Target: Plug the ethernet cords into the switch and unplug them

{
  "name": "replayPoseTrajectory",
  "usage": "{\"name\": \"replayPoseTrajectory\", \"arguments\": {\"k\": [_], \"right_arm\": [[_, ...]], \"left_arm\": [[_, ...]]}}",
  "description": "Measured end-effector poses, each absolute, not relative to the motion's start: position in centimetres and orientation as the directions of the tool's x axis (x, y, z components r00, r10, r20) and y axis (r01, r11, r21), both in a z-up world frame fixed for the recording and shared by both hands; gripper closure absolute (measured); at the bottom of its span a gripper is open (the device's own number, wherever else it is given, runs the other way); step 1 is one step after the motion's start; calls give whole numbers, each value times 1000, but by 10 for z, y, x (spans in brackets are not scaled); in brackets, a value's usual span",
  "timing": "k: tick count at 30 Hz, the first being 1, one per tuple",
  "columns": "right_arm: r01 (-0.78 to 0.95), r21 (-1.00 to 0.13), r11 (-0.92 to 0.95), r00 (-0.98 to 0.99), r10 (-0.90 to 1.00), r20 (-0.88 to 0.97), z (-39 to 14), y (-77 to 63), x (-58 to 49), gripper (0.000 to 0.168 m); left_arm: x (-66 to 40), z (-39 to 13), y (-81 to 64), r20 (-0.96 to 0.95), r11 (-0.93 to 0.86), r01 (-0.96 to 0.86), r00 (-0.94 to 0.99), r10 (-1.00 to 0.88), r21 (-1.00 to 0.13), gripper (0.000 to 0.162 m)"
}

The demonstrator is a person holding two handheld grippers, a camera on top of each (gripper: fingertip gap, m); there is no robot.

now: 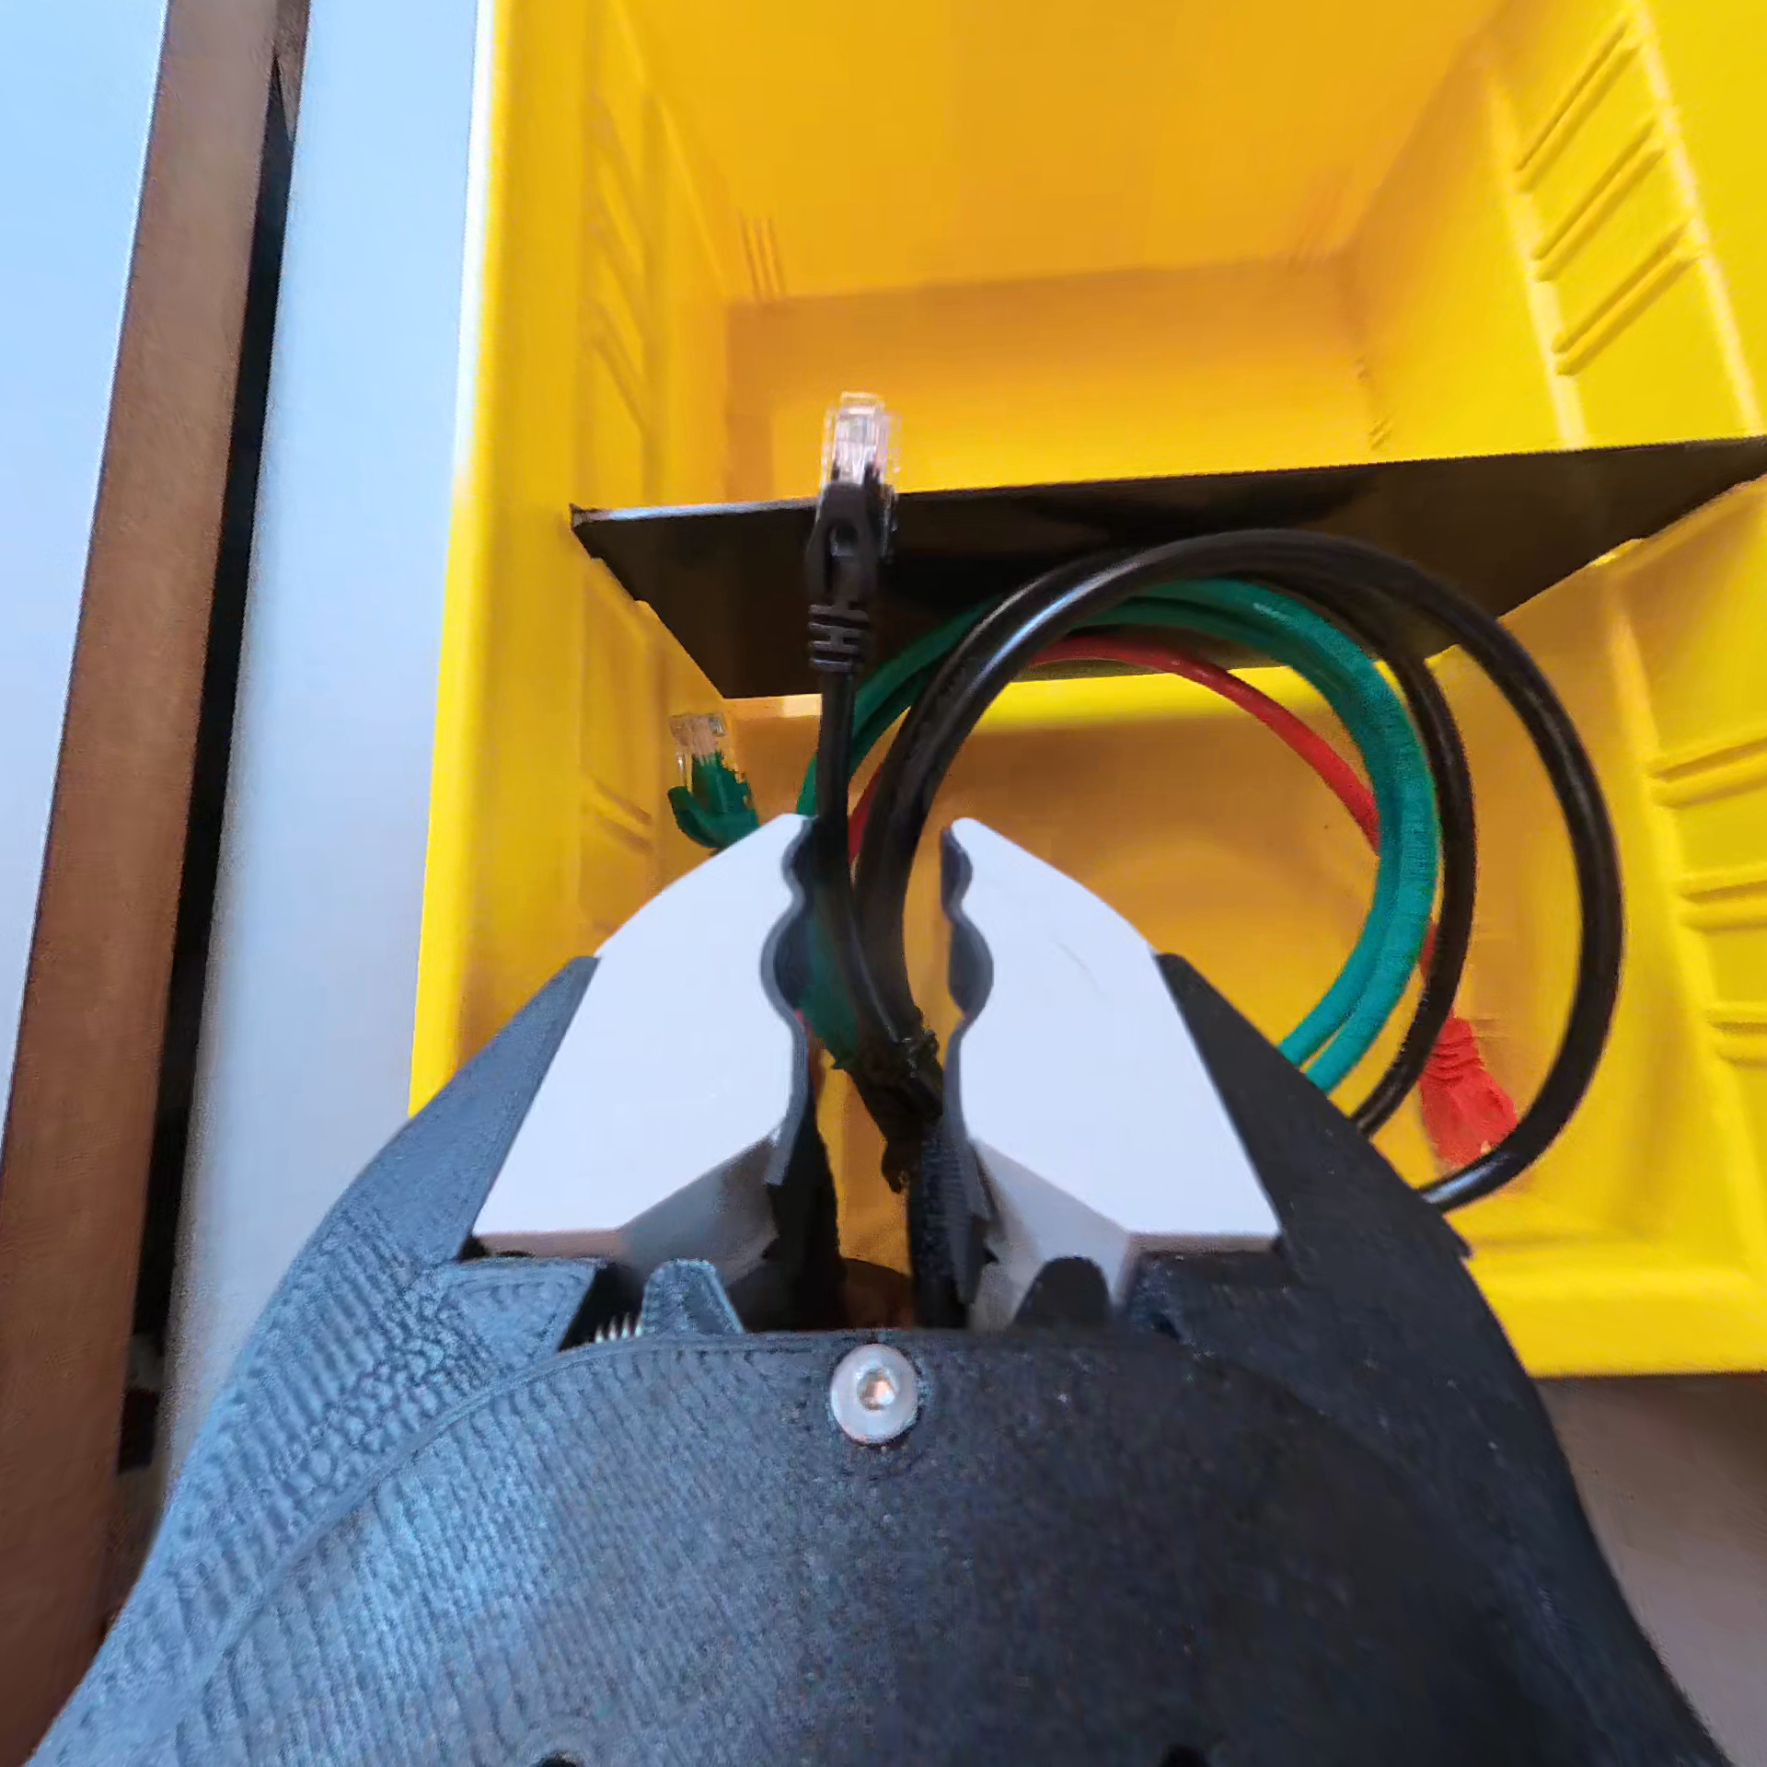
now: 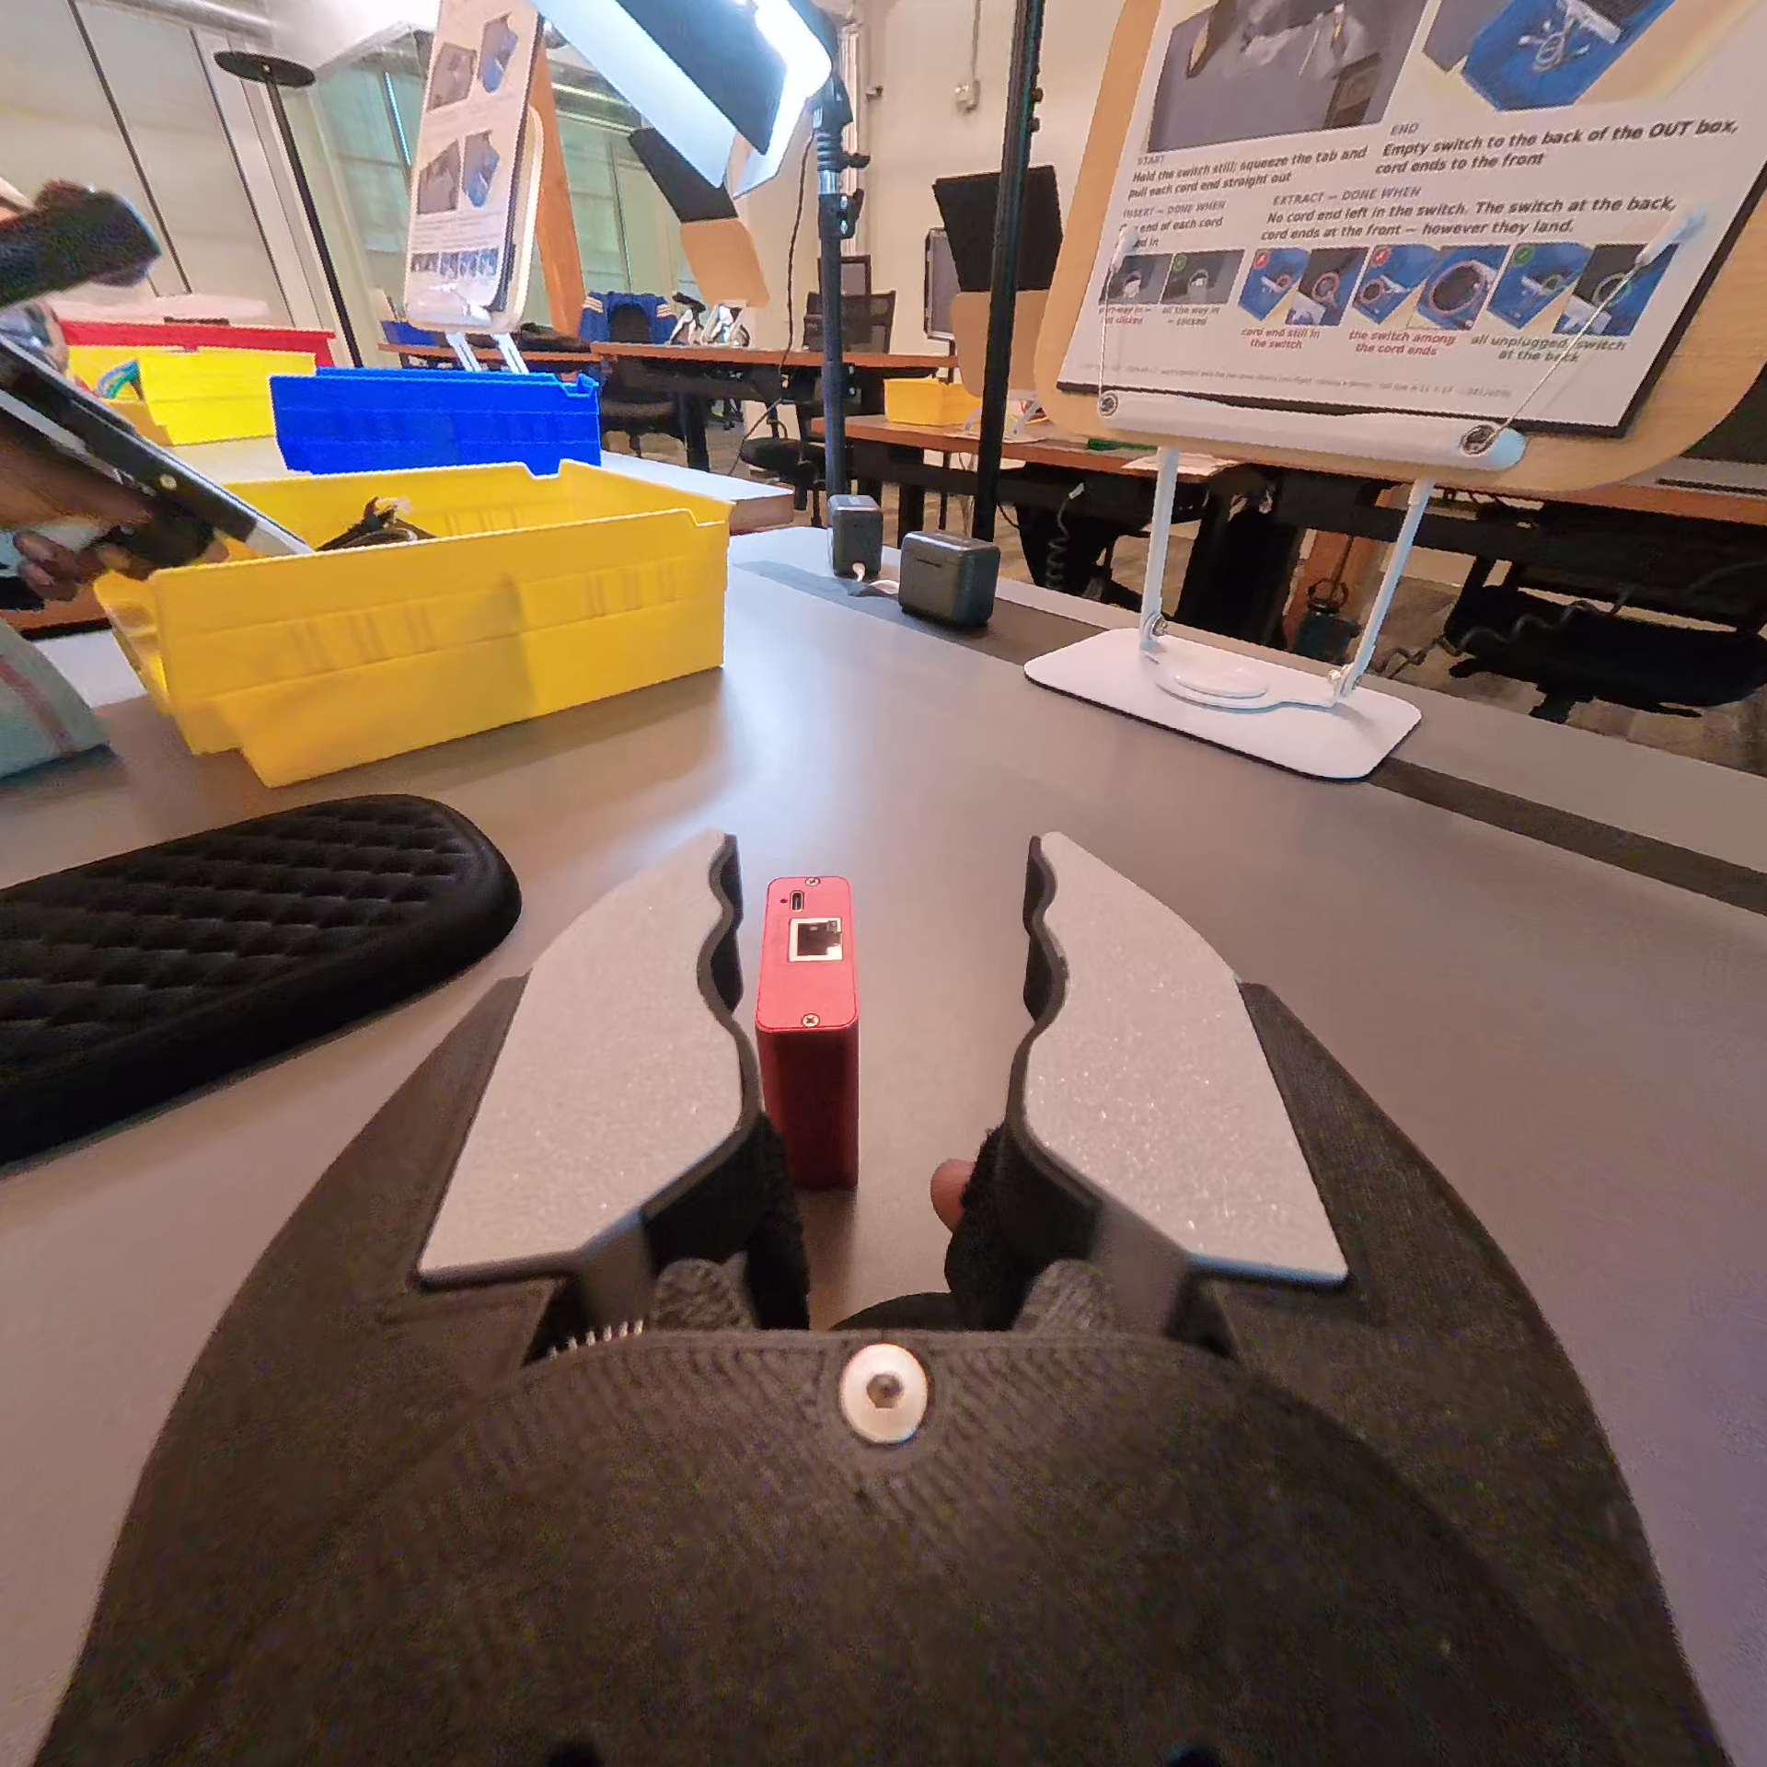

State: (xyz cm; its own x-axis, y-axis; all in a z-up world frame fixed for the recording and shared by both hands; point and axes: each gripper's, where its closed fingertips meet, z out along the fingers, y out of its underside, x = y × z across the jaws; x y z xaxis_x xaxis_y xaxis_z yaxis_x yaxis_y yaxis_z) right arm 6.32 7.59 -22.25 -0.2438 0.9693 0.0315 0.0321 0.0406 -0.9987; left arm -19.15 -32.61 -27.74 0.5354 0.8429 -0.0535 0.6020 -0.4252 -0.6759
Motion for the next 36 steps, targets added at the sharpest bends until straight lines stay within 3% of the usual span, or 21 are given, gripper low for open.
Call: {"name": "replayPoseTrajectory", "arguments": {"k": [2, 6, 13, 17, 22, 27, 36], "right_arm": [[30, -999, 33, -247, 969, 24, -222, 76, 63, 112], [34, -999, 22, -252, 968, 13, -223, 77, 63, 113], [26, -999, 39, -253, 967, 31, -222, 75, 64, 114], [15, -998, 53, -260, 964, 47, -221, 73, 65, 115], [-49, -995, 91, -323, 941, 102, -212, 60, 70, 122], [-217, -970, 112, -577, 786, 220, -179, 2, 93, 131], [-217, -888, 406, -750, 513, 418, -194, -64, 79, 136]], "left_arm": [[-192, -277, -328, -83, -441, 579, 540, 838, -686, 149], [-186, -252, -328, -150, -452, 490, 537, 830, -746, 150], [-150, -137, -313, -273, -425, 175, 543, 794, -888, 151], [-102, -100, -278, -313, -488, 55, 703, 638, -871, 151], [-36, -143, -209, -342, -678, -68, 897, 279, -732, 151], [7, -215, -154, -322, -784, -191, 947, 12, -591, 151], [39, -249, -113, -257, -750, -294, 951, -170, -593, 152]]}}
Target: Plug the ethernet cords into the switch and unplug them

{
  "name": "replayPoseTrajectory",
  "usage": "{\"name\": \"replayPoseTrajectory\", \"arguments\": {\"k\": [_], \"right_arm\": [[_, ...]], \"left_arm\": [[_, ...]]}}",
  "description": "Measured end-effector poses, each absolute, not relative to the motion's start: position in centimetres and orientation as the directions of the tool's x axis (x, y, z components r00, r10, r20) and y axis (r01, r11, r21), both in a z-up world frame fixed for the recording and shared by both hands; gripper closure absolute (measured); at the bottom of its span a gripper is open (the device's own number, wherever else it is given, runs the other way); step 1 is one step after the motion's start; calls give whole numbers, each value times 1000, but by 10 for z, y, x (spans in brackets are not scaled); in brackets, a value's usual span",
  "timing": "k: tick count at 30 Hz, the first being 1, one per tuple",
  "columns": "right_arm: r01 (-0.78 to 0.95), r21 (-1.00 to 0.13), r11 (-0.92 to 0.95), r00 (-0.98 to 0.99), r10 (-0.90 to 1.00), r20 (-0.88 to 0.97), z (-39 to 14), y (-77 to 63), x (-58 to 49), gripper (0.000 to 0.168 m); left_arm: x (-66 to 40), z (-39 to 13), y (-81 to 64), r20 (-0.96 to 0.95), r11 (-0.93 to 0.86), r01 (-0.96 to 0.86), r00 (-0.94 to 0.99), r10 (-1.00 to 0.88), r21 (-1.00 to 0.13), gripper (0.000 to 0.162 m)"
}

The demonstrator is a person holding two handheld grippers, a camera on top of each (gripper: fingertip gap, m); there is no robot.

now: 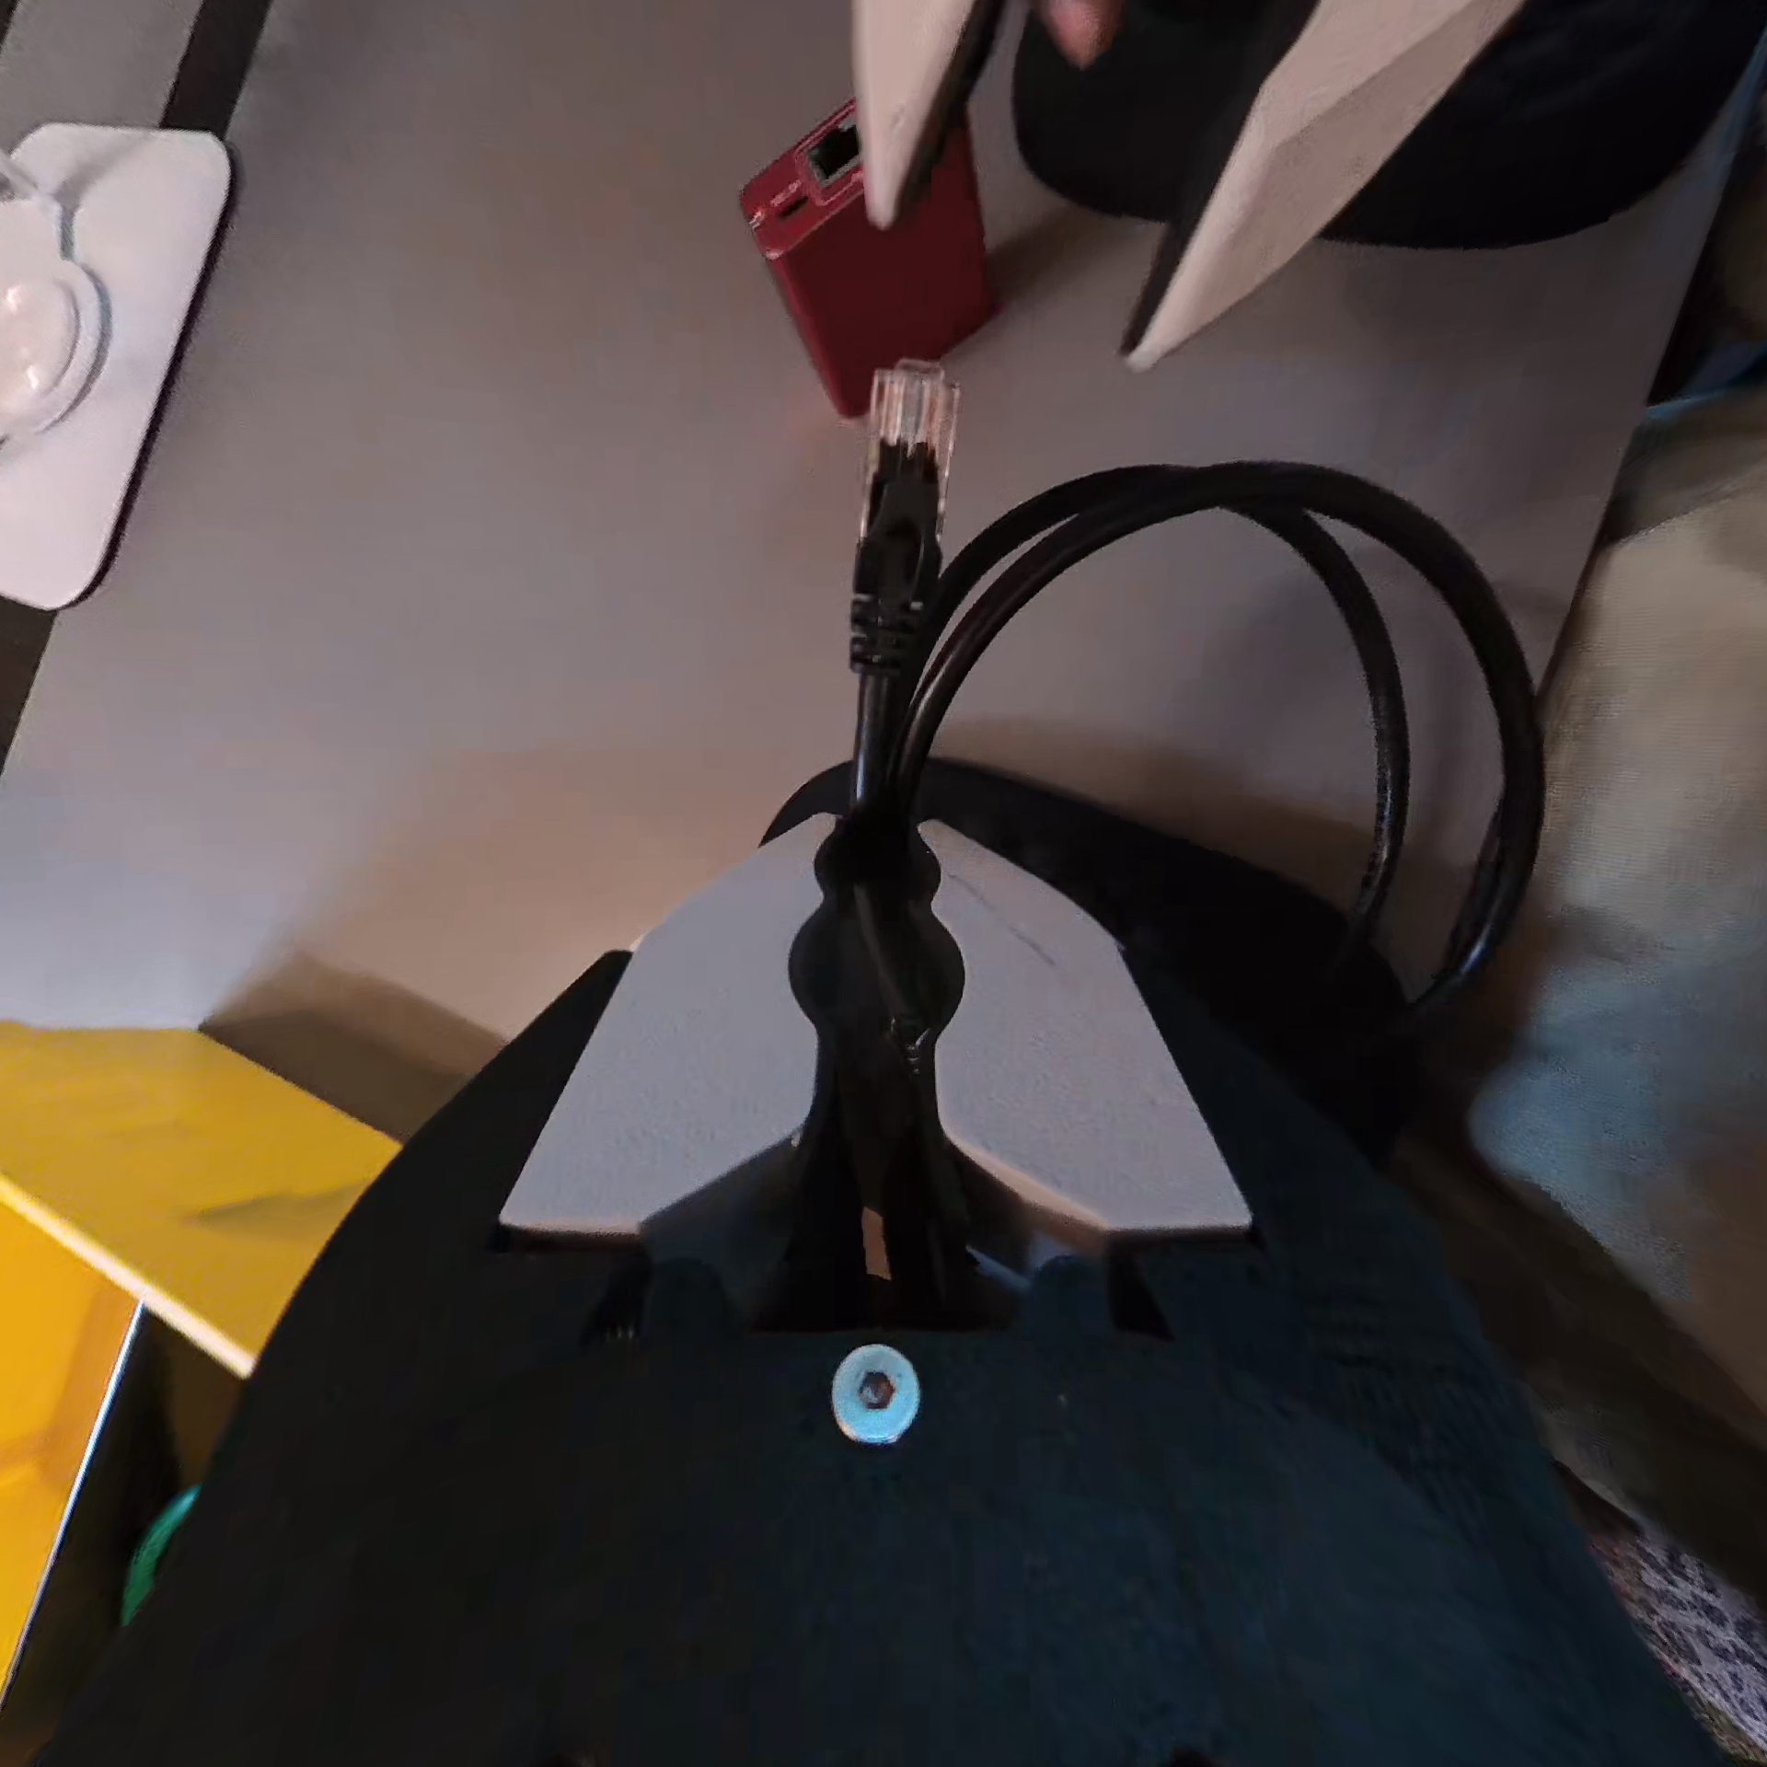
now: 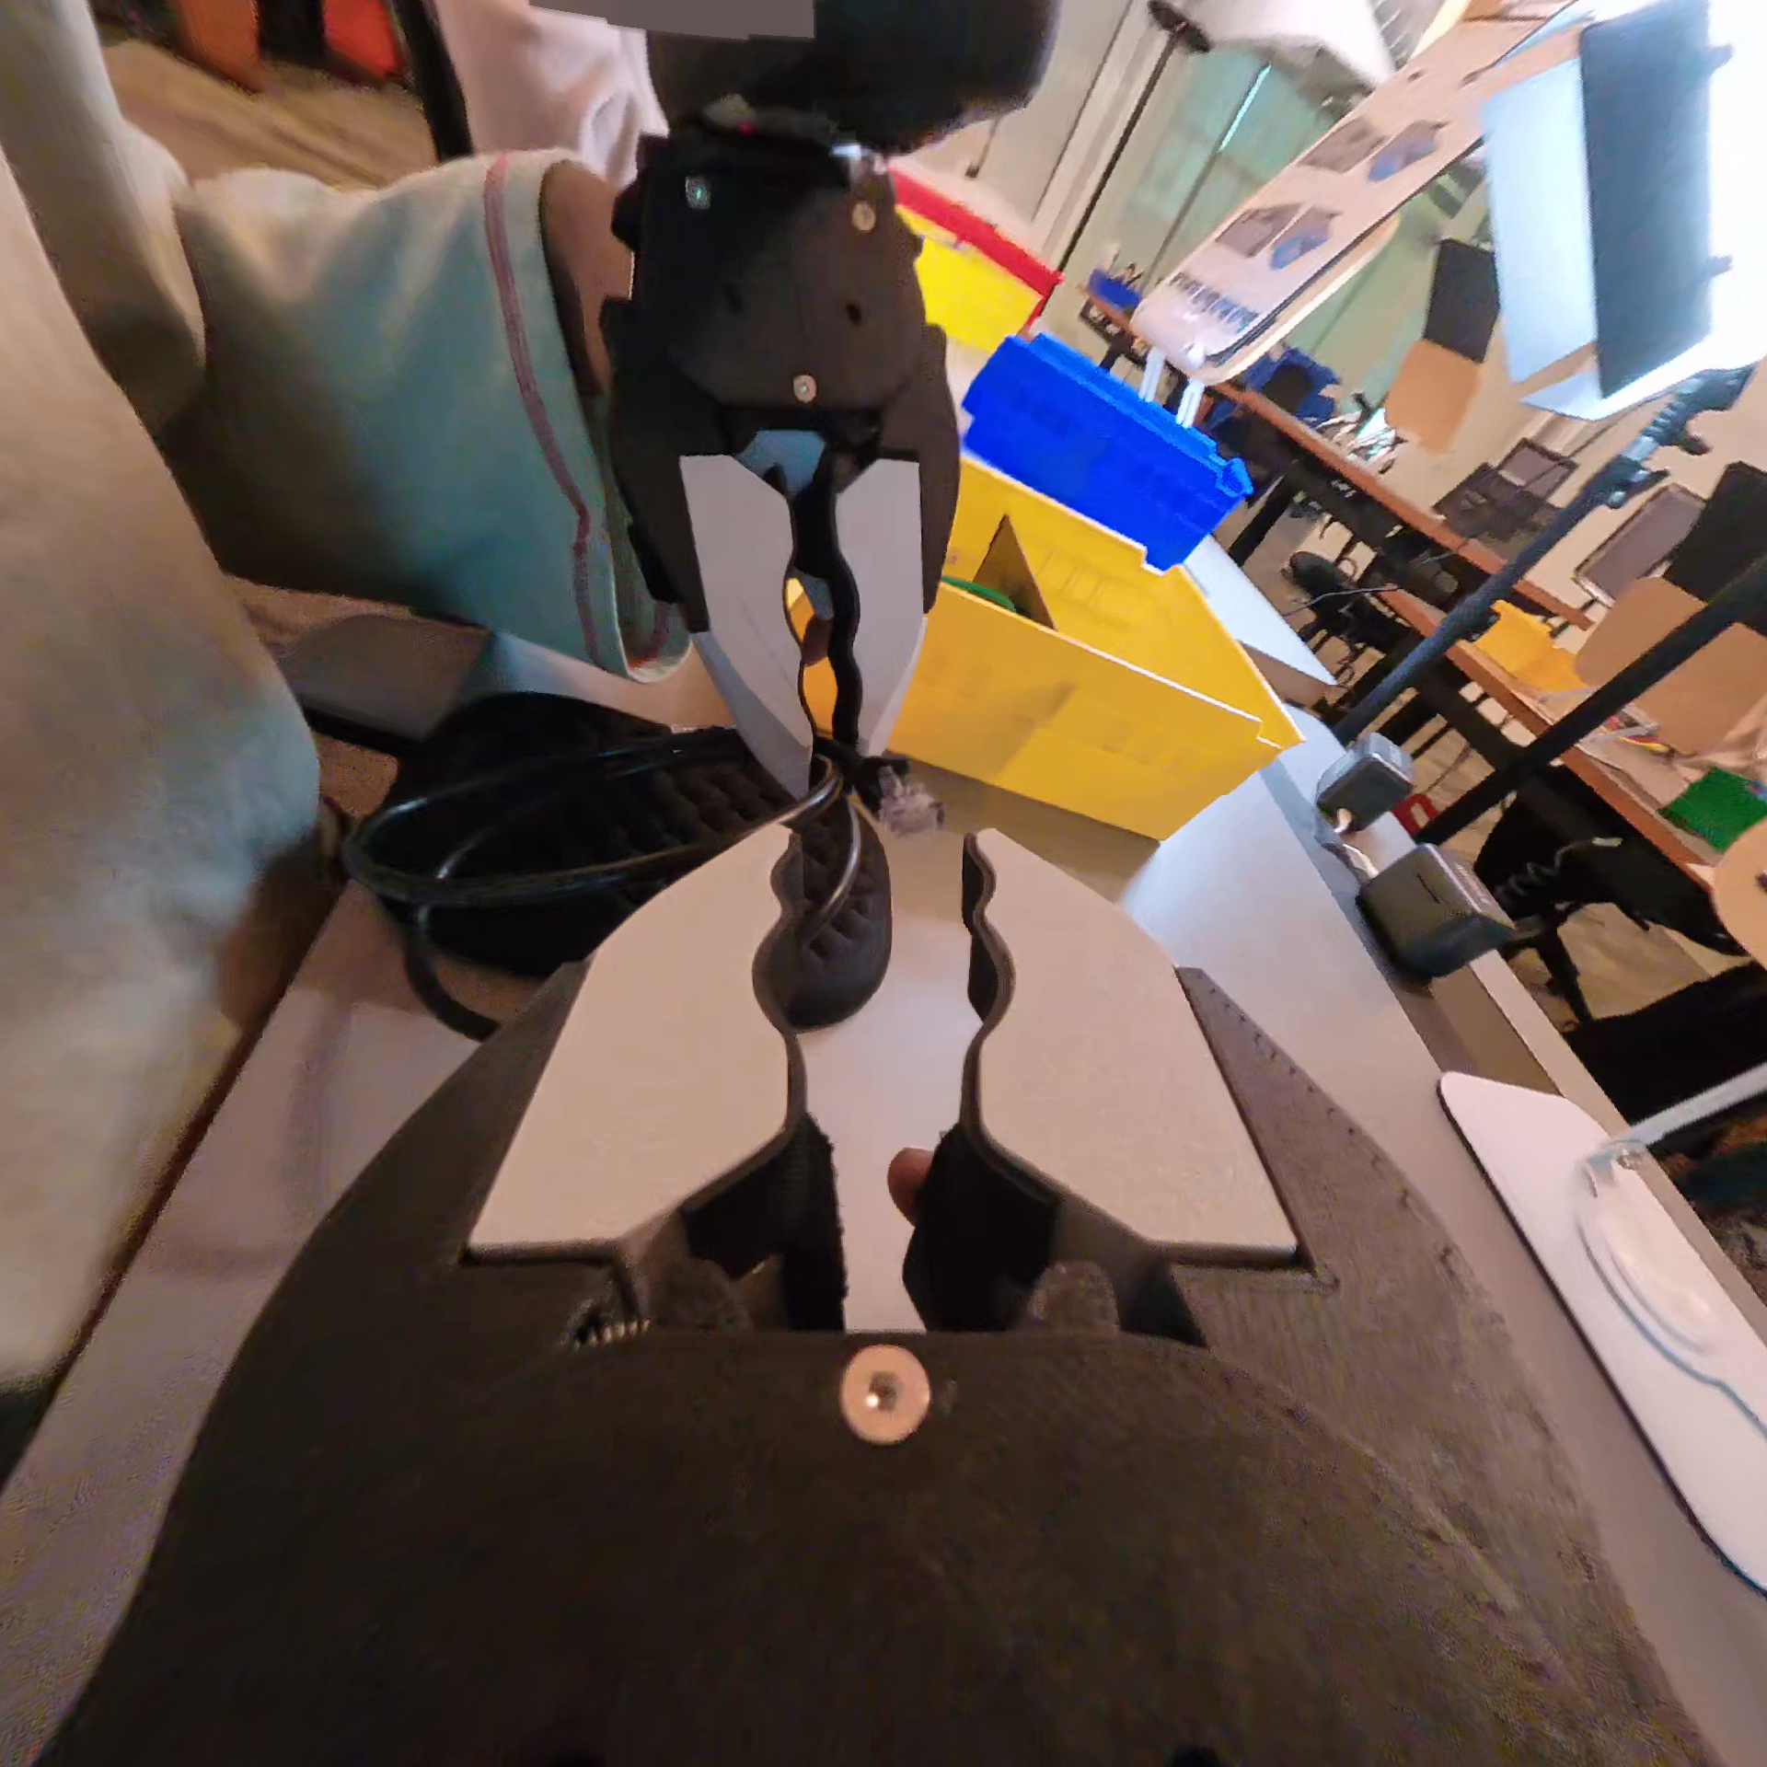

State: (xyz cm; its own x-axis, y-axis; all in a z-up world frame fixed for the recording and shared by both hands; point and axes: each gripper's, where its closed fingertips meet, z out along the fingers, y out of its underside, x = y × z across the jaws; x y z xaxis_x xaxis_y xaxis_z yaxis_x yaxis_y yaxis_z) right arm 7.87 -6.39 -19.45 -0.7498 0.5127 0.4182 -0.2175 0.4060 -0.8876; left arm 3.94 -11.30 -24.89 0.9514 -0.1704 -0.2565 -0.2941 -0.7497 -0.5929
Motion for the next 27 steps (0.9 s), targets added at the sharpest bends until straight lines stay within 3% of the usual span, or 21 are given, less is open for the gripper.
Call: {"name": "replayPoseTrajectory", "arguments": {"k": [6, 9, 12, 14, 18, 24, 27], "right_arm": [[-199, -874, 444, -820, 413, 397, -205, -72, 69, 140], [-215, -872, 441, -827, 392, 402, -206, -77, 69, 154], [-221, -881, 418, -824, 403, 398, -204, -76, 70, 156], [-229, -892, 390, -818, 420, 393, -202, -73, 72, 156], [-279, -920, 276, -812, 444, 379, -189, -72, 78, 156], [-345, -928, 141, -821, 433, 371, -174, -73, 90, 156], [-347, -932, 106, -832, 423, 358, -172, -72, 94, 156]], "left_arm": [[48, -251, -108, -241, -729, -317, 947, -212, -606, 151], [52, -251, -106, -225, -718, -317, 948, -224, -620, 151], [51, -244, -104, -201, -678, -288, 958, -205, -677, 147], [50, -226, -100, -192, -580, -270, 962, -193, -769, 136], [62, -184, -85, -134, -275, -199, 962, -237, -941, 133], [77, -197, -74, -177, -178, -253, 916, -359, -951, 129], [81, -191, -72, -229, -96, -280, 904, -360, -955, 142]]}}
